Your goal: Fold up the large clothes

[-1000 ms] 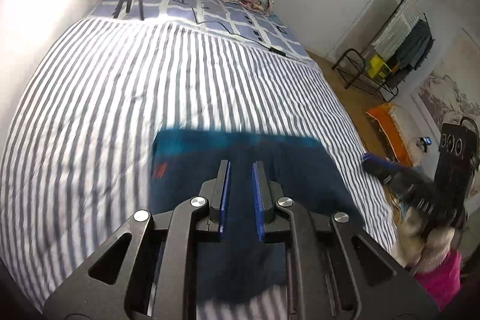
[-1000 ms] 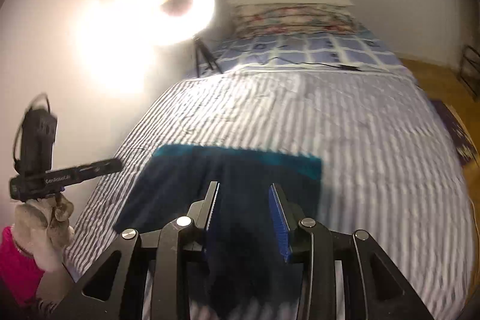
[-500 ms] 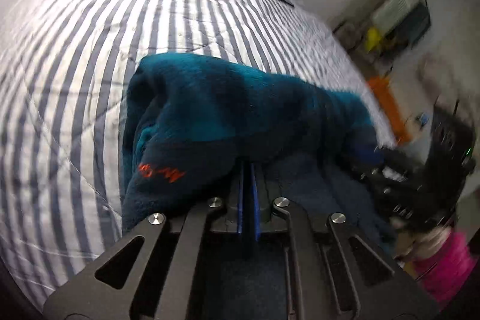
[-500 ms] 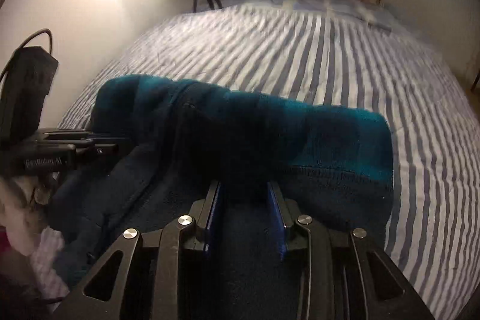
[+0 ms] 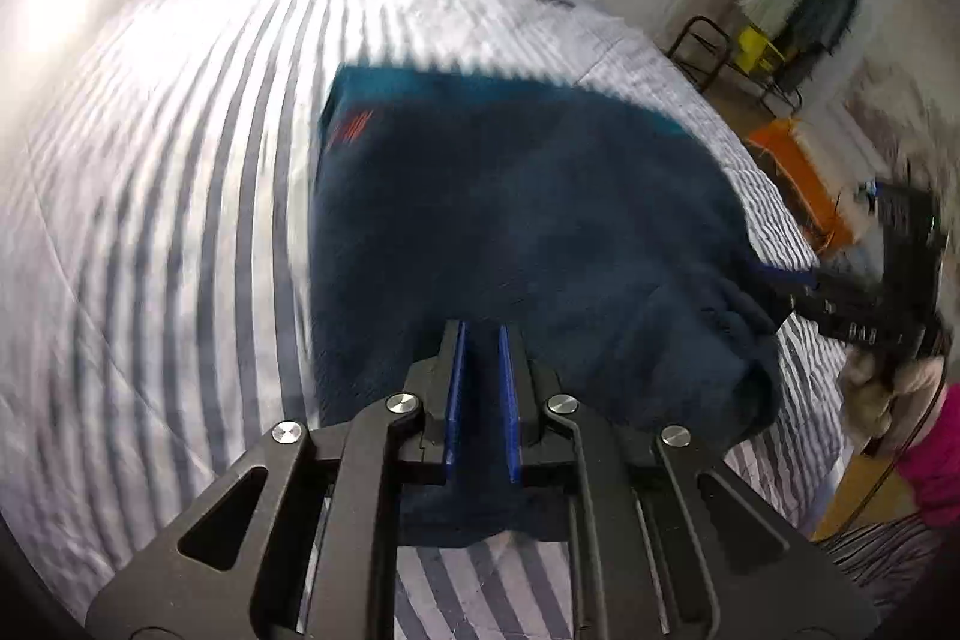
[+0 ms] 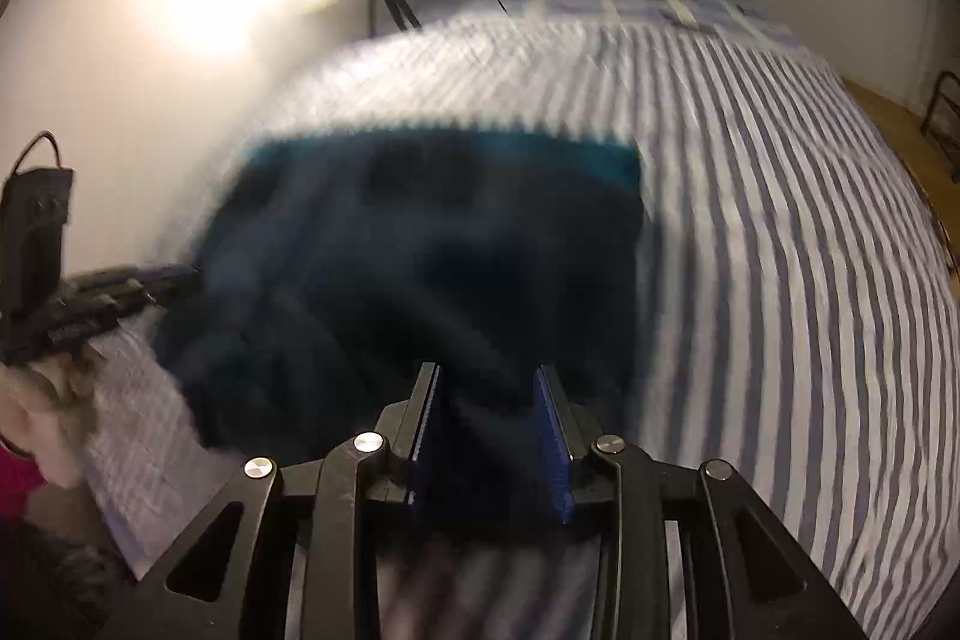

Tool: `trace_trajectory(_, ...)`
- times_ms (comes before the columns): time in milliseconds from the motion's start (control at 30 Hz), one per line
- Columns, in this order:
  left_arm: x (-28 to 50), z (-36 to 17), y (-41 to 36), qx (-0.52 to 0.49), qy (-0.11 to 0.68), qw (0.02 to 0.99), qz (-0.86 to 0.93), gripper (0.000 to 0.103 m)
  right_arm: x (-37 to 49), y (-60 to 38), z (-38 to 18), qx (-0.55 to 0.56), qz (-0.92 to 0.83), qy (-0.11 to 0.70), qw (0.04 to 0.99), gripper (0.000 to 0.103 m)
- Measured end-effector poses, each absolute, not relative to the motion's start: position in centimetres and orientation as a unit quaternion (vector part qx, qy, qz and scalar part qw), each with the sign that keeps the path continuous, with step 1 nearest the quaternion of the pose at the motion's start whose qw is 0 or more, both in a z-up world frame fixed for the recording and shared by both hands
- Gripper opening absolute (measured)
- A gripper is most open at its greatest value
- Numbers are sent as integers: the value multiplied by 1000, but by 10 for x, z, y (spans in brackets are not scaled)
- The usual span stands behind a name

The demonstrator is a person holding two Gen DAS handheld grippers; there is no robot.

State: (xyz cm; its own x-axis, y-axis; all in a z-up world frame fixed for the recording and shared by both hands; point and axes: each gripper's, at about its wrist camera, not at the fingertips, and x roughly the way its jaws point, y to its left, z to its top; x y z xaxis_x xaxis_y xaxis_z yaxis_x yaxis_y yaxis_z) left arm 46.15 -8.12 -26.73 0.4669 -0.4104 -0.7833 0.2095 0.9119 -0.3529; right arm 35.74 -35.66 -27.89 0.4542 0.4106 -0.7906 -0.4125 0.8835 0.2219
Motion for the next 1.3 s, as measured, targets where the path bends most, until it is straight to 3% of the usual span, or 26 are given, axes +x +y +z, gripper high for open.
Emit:
trace_trajectory(100,457,-282,-70,-146,486,839,-195,12,354,-362,-291,7,247,467,849,33)
trace_trajectory(233,438,-270,-62,-114,491,840,-200,12,342,-362,-282,-19,254,480,839,35)
trace_trajectory(367,412,-251,-36,-122,483,845,-195,12,336,-387,-265,22,276,472,837,37)
trace_trajectory(400,407,-244,-28,-139,471,848,-197,12,336,-396,-256,38,281,457,843,40)
trace_trajectory(433,404,-235,-17,-160,451,855,-198,13,337,-403,-249,45,280,438,853,52)
trace_trajectory(467,406,-226,-7,-178,433,861,-197,23,336,-408,-245,48,276,422,862,70)
trace_trajectory(500,408,-222,0,-192,421,865,-195,34,338,-414,-239,55,267,398,876,79)
trace_trajectory(533,412,-217,6,-207,411,867,-192,61,341,-422,-236,70,255,373,889,98)
trace_trajectory(567,419,-216,12,-231,403,866,-185,81,345,-428,-236,86,247,359,896,103)
trace_trajectory(600,425,-217,14,-247,401,863,-181,84,352,-433,-238,104,246,357,895,103)
trace_trajectory(967,489,-295,11,-346,479,786,-182,84,407,-446,-311,213,254,446,831,103)
trace_trajectory(1200,493,-324,15,-383,485,761,-197,84,413,-434,-327,225,277,451,818,103)
trace_trajectory(1300,493,-327,10,-378,490,757,-208,72,413,-432,-330,242,296,449,807,100)
